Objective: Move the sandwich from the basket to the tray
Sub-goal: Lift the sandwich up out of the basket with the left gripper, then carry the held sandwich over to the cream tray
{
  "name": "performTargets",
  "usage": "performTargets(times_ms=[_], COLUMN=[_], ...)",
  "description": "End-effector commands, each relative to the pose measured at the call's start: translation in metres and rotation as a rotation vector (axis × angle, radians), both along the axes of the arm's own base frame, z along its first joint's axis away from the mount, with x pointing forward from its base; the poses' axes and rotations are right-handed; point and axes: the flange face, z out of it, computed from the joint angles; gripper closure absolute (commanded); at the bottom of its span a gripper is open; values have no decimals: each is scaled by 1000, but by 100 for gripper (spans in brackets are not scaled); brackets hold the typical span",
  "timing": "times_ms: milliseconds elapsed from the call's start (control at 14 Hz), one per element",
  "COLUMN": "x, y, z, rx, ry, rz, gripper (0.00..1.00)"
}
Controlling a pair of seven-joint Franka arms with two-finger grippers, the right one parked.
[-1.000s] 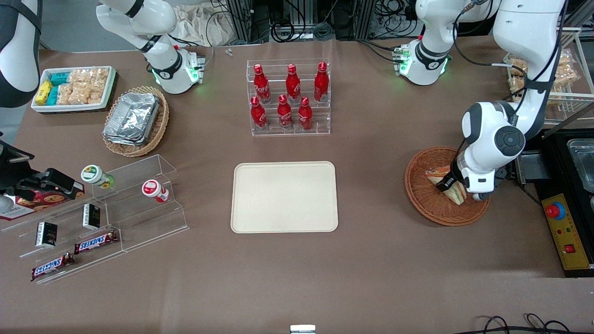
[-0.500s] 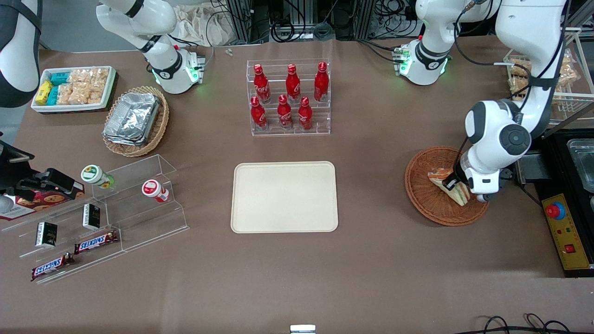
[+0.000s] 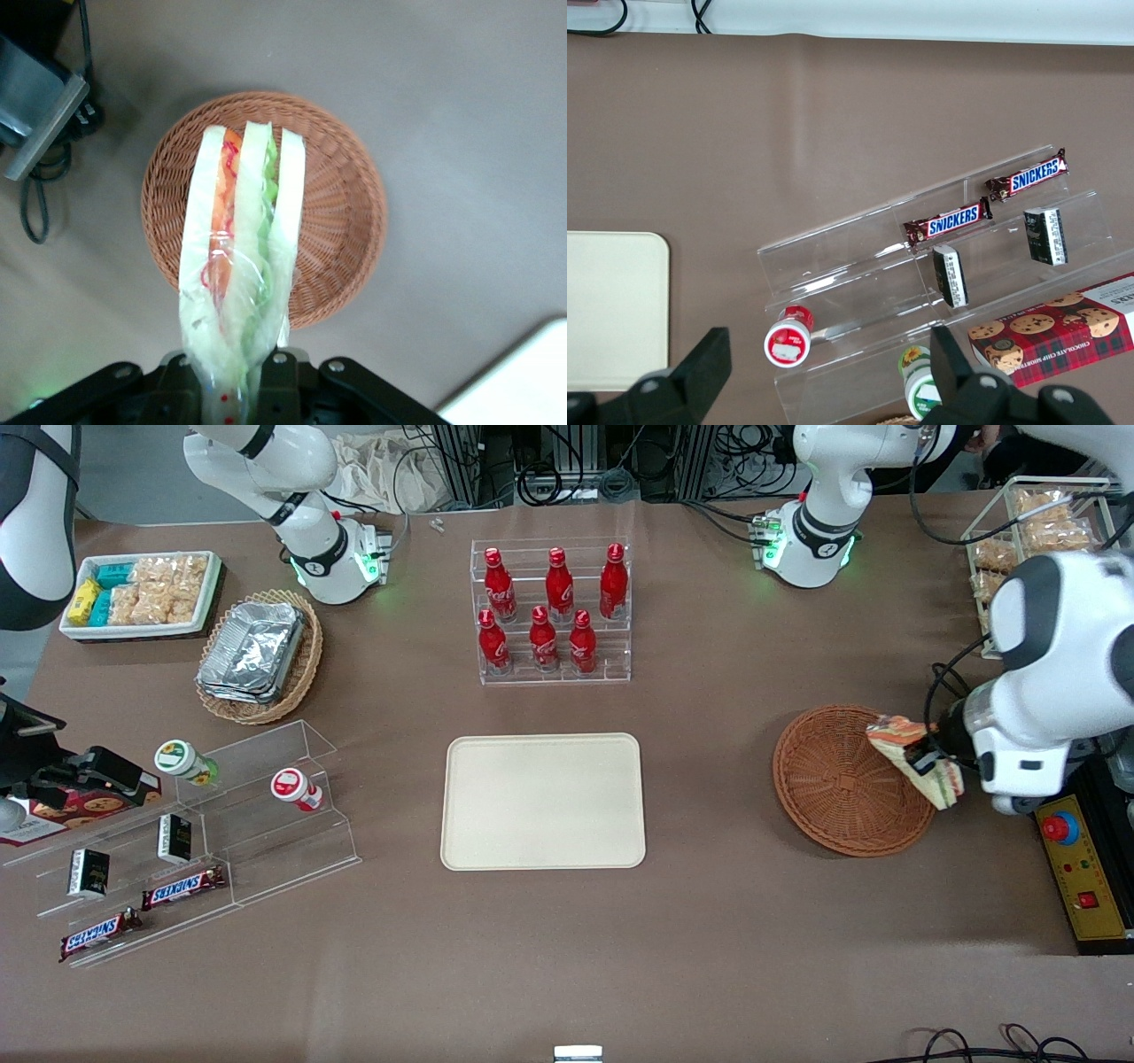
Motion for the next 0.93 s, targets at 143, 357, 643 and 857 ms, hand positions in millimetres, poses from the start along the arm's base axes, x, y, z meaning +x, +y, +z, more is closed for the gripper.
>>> performTargets(times_ms=[143,357,643,857], x=[9,-3,-14,-15], y=[-95,-171,-294,-344], z=[56,33,-47,-114], rx=[-129,-248,-336,-311], ry=[-55,-15,6,-14], rz=[-341,-450,-599,-575], gripper=[100,100,100,100])
